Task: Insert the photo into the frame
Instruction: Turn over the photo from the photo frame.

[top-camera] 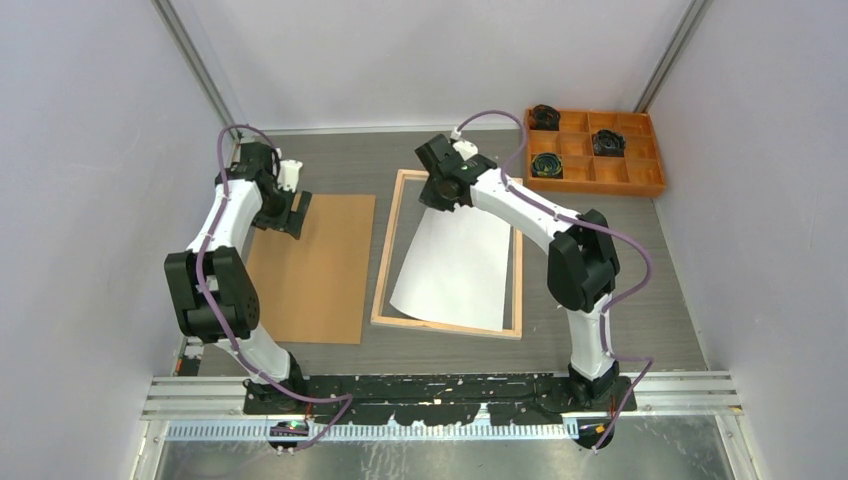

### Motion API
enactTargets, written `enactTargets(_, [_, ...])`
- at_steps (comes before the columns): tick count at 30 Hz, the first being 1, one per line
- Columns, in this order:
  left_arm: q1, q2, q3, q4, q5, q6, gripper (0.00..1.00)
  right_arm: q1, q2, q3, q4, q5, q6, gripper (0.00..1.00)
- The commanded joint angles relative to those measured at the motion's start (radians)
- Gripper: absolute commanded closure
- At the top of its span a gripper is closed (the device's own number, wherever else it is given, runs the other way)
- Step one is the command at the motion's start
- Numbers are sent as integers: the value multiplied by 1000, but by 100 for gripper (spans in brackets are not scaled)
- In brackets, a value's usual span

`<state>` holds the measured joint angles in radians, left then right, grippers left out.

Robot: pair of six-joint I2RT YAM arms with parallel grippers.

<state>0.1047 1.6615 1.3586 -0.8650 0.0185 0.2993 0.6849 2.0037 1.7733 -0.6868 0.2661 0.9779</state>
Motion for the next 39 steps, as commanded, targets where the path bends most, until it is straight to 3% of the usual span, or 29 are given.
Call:
enactTargets(1, [0,-2,10,17,-6,7,18,1,29,86,-67,-55,-137,99])
enactTargets(14, [0,-2,17,12,-5,0,18,23,-7,41,-102,-24,-234,99])
enactTargets(21, [0,-3,13,13,-6,1,18,27,-131,-45,-47,-9,-217,99])
enactTargets(39, [0,-14,20,4,5,-2,19,27,-247,-34,-71,20,-330,99])
